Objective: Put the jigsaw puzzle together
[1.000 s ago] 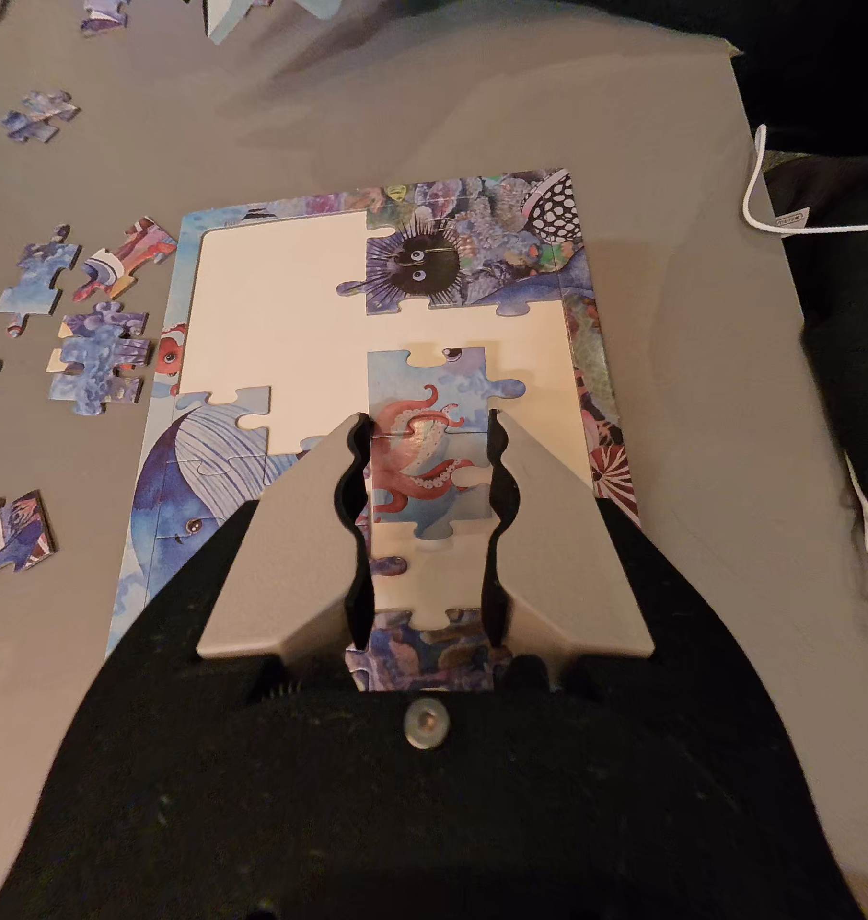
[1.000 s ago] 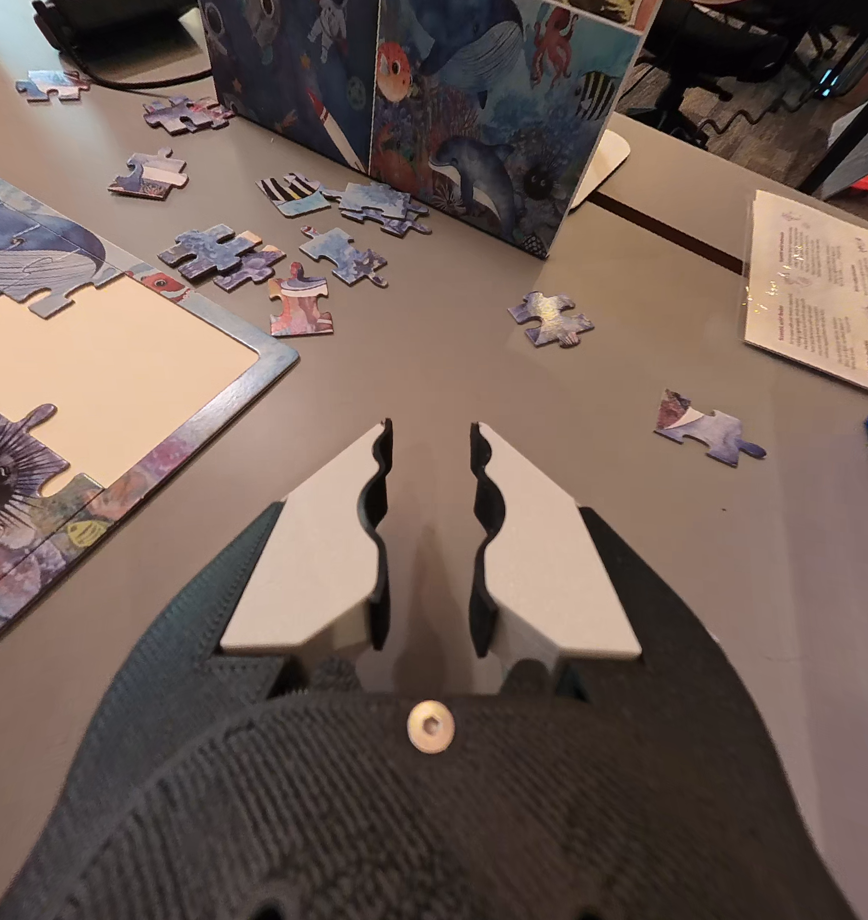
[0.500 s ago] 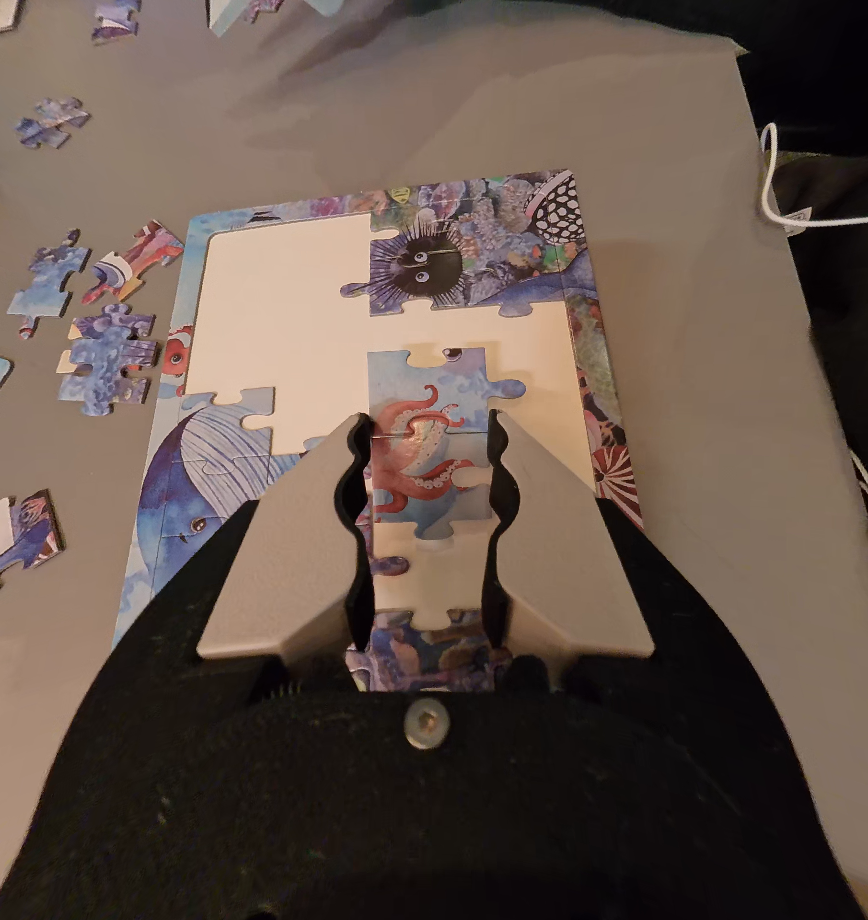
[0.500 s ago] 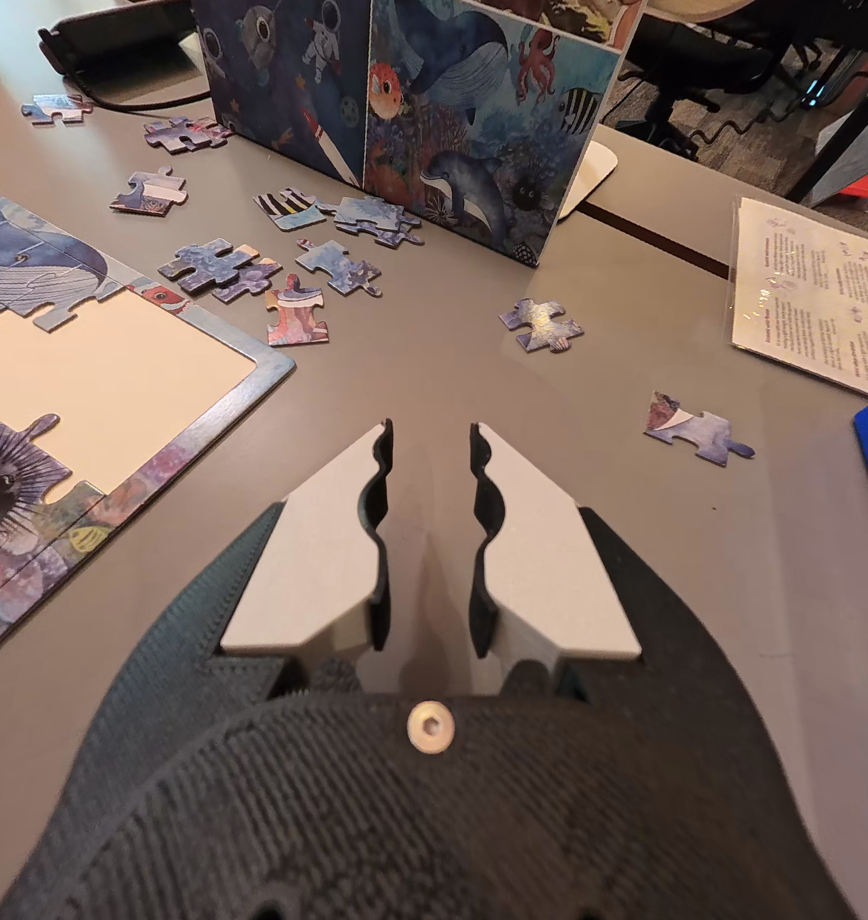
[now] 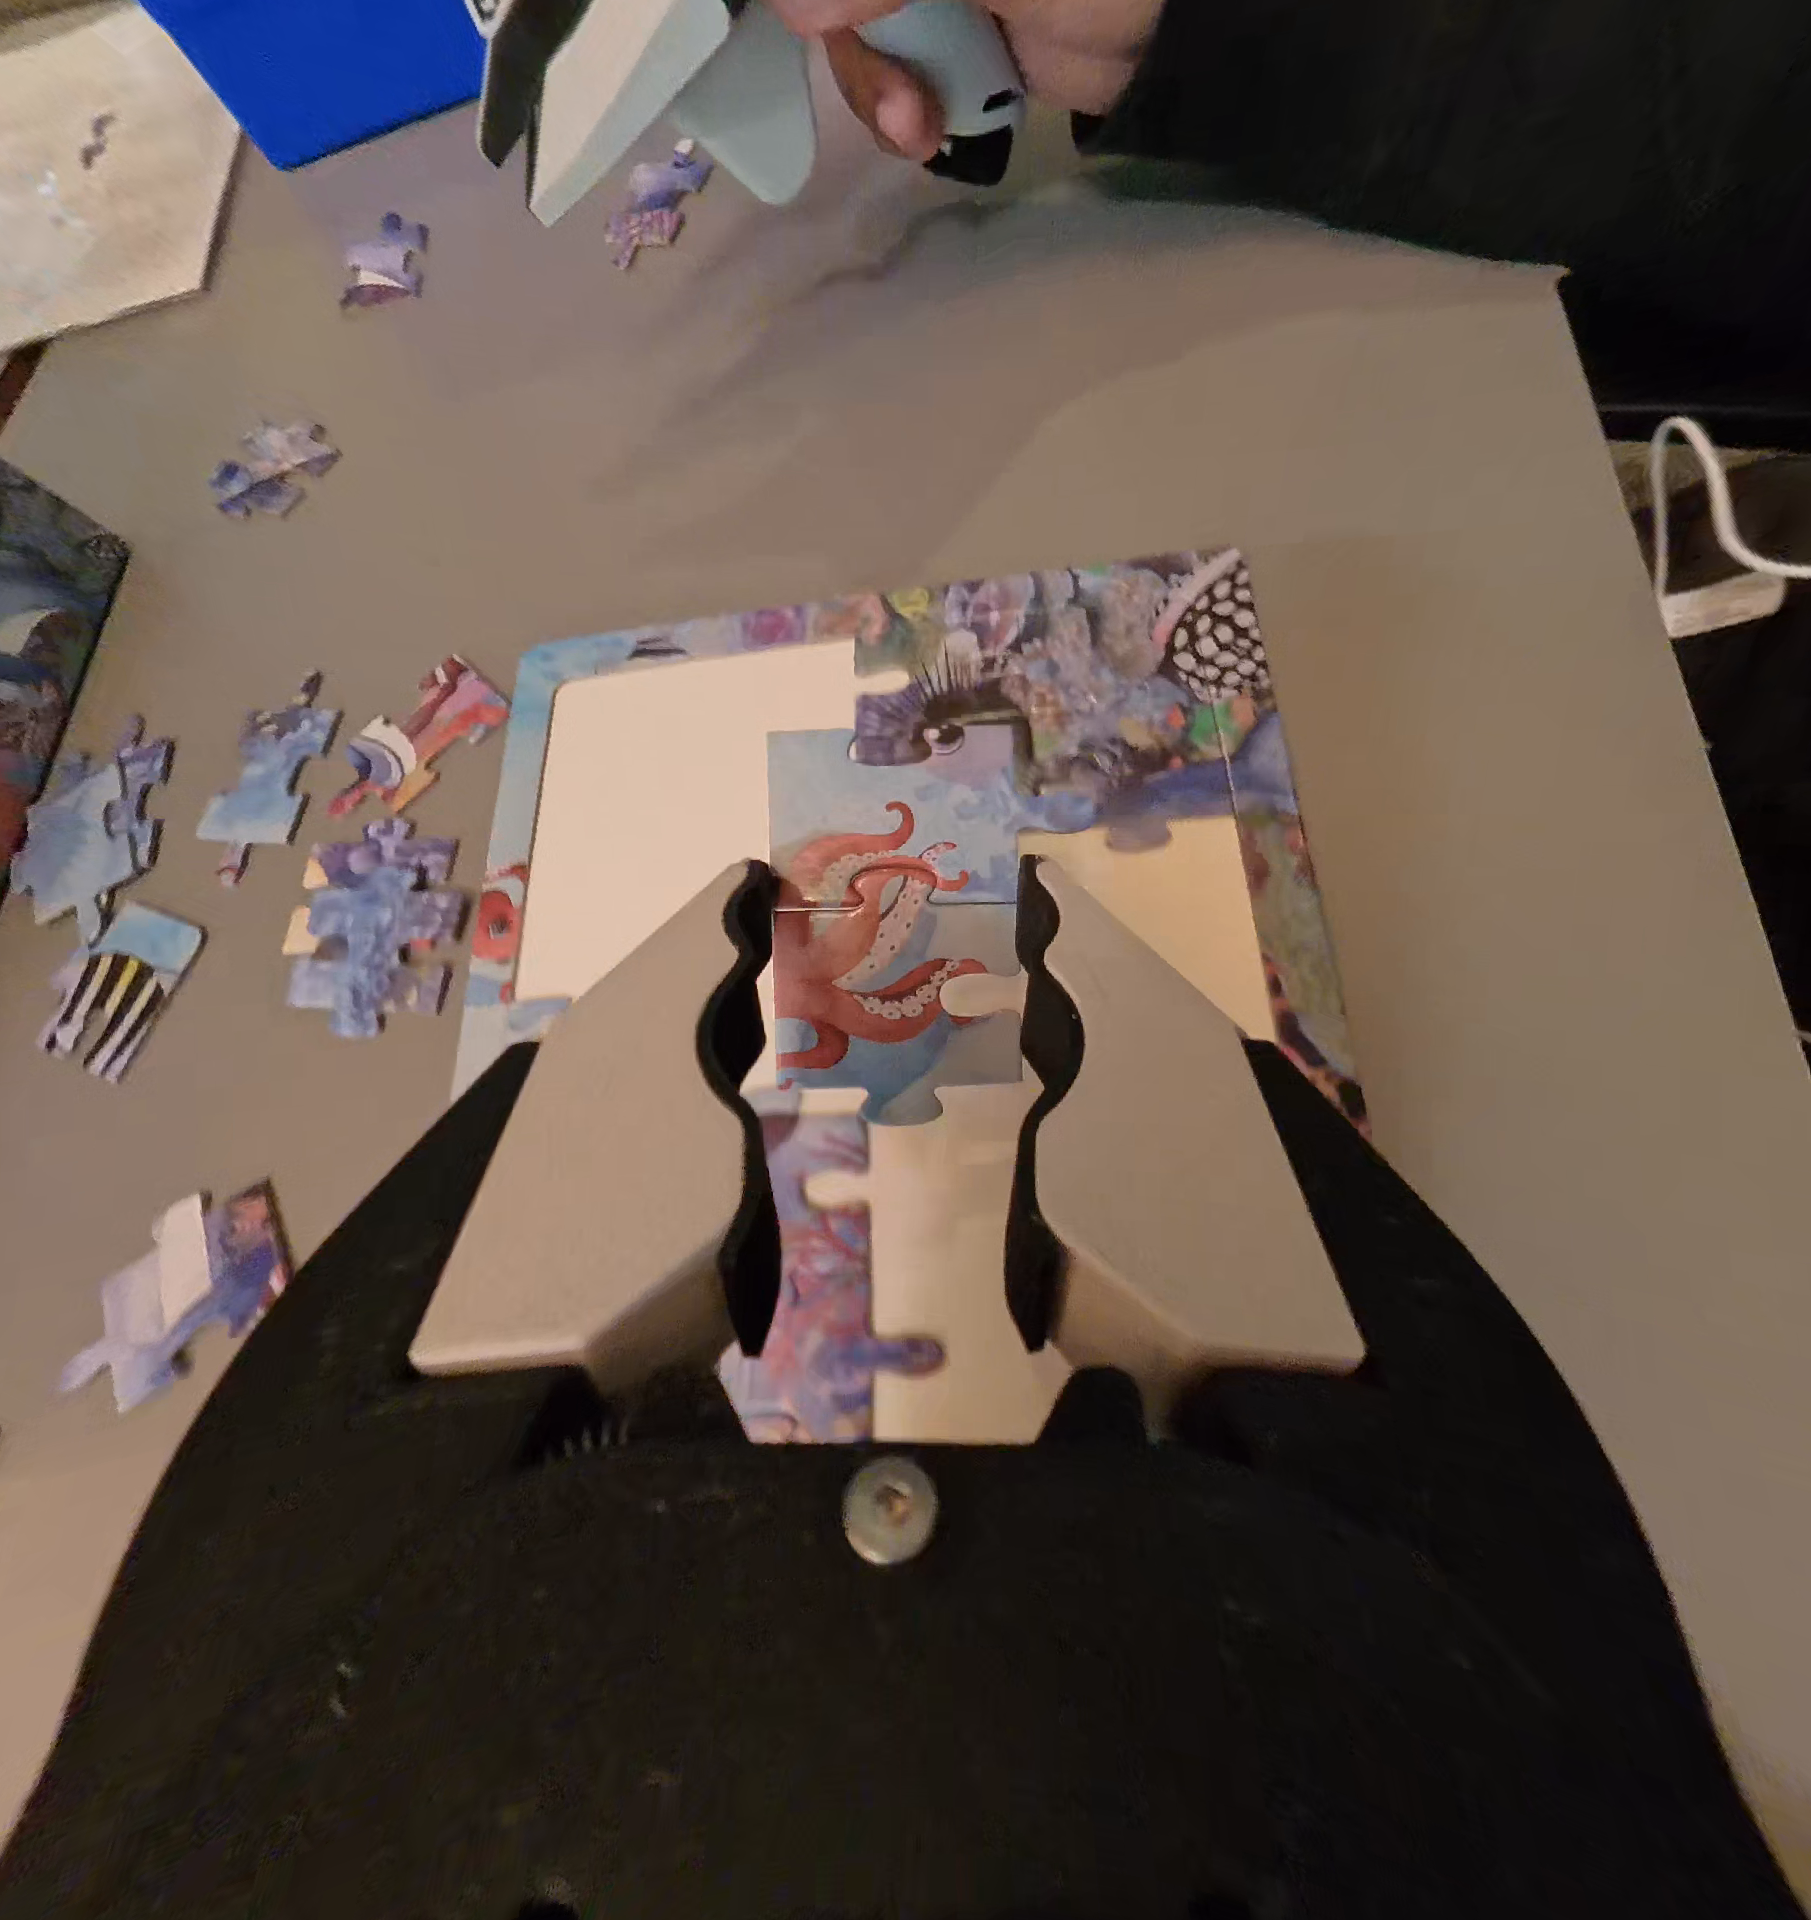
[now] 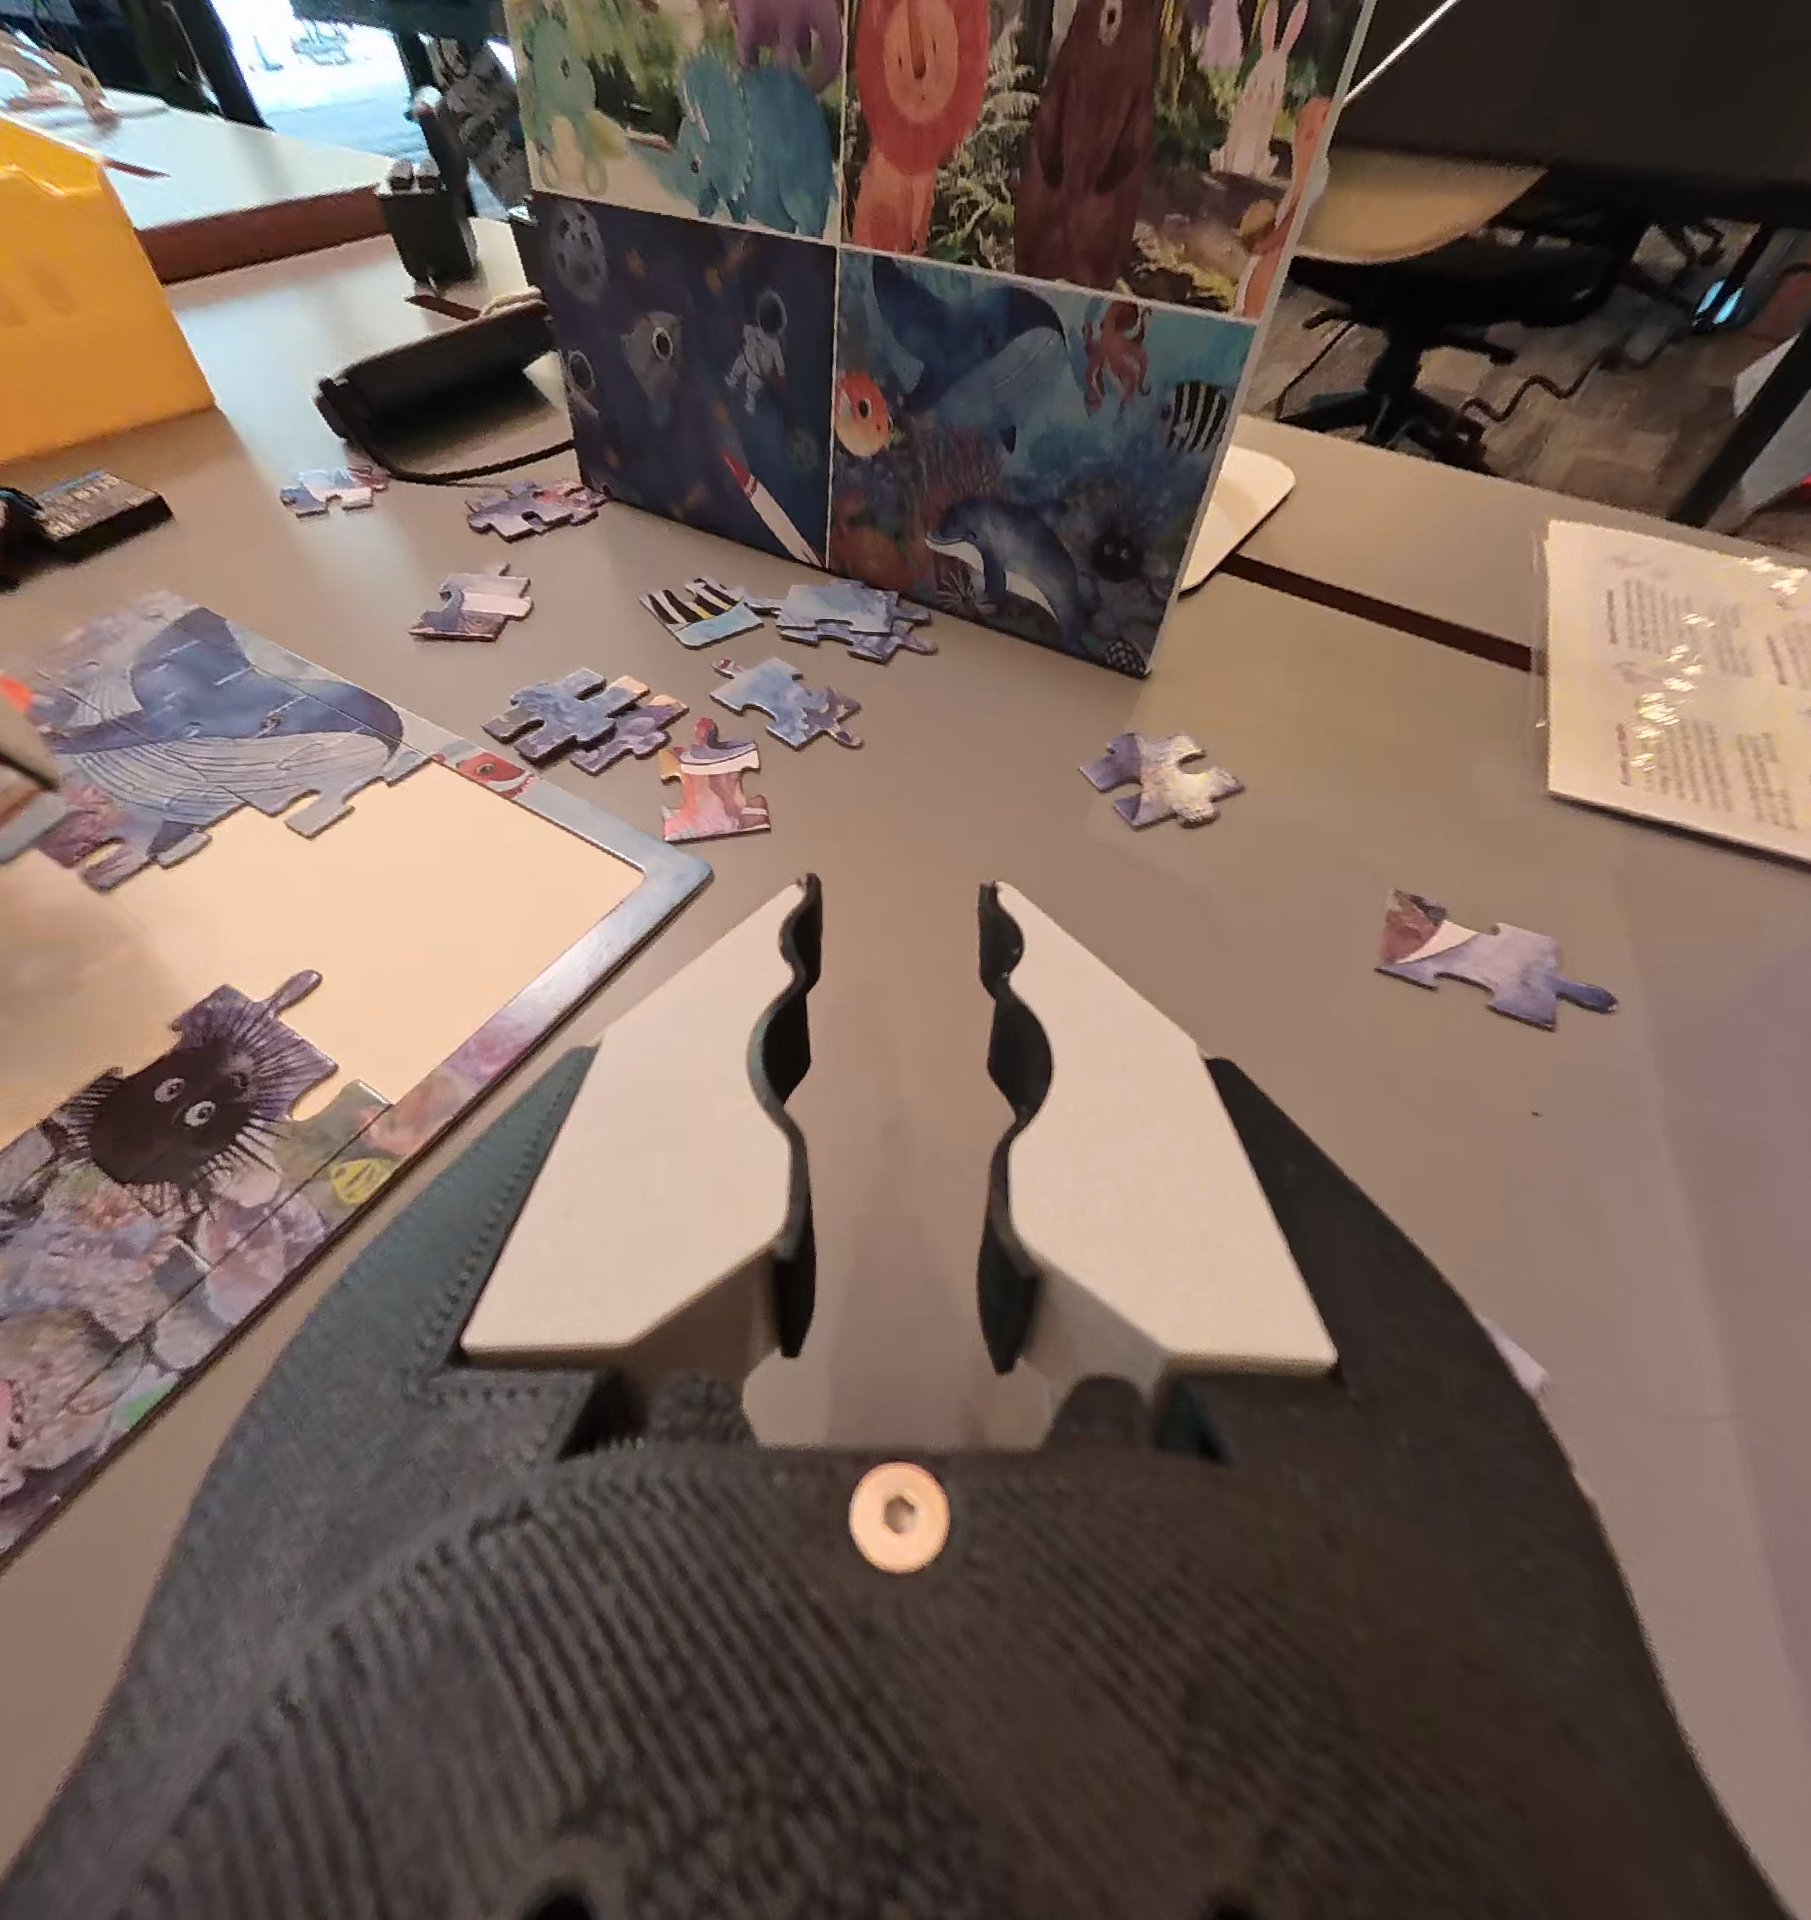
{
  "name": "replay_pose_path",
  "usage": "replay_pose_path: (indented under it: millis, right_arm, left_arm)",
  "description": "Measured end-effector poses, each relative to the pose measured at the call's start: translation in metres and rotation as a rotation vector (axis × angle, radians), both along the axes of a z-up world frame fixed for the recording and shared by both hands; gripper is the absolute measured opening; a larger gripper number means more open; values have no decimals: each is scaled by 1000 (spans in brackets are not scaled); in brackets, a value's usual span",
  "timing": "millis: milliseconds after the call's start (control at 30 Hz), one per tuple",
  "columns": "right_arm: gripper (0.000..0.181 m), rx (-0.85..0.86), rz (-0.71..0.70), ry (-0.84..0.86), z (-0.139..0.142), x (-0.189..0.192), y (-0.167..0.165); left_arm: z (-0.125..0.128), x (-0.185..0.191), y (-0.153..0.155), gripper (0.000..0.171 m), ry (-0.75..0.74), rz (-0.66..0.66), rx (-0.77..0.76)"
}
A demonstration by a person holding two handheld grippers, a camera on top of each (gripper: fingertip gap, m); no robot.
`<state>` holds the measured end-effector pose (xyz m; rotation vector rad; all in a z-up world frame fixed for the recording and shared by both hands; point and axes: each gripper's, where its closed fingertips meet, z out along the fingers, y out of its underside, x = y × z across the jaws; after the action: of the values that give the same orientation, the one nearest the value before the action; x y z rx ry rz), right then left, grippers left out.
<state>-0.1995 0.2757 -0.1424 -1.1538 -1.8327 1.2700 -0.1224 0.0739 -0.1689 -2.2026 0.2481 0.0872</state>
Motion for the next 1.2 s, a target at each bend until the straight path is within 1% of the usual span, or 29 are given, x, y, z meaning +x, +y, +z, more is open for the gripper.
replay_pose_path:
  millis: [67, 167, 233, 267, 333, 433, 500, 633, 833, 900, 1100, 1200]
  right_arm:
    - [28, 23, -3, 14, 1, 1, -1]
    - [28, 13, 19, 13, 1, 4, -7]
    - [28, -1, 35, 18, 2, 6, -11]
    - [27, -5, 41, 21, 3, 6, -11]
    - [27, -8, 48, 25, 4, 8, -12]
    - [27, -27, 62, 31, 8, 9, -13]
    - [27, -47, 71, 32, 10, 10, -14]
    - [28, -63, 82, 25, 9, 11, -16]
    - [28, -47, 93, 10, 6, 11, -19]
    - [28, -42, 95, 5, 5, 11, -20]
    - [28, -43, 100, 2, 5, 12, -21]
    - [28, -46, 102, 3, 5, 13, -21]
  left_arm:
    - [-3, -9, 15, 46, 9, 2, -62]
    - [-18, -42, 32, 46, 65, 20, -165]
    - [-29, -57, 42, 46, 14, 17, -205]
    - [-33, -60, 47, 46, -22, 14, -219]
    - [-38, -67, 55, 46, -50, 11, -226]
    - [-46, -69, 63, 46, -31, -6, -262]
    - [-46, -69, 66, 46, -44, -14, -265]
    - [-47, -69, 64, 46, -85, -5, -284]
    - [-46, -68, 56, 46, -59, -4, -314]
    - [-46, -72, 53, 46, -47, 5, -315]
    - [-47, -74, 51, 46, -107, 6, -295]
    - [-47, -74, 51, 46, -106, 6, -294]
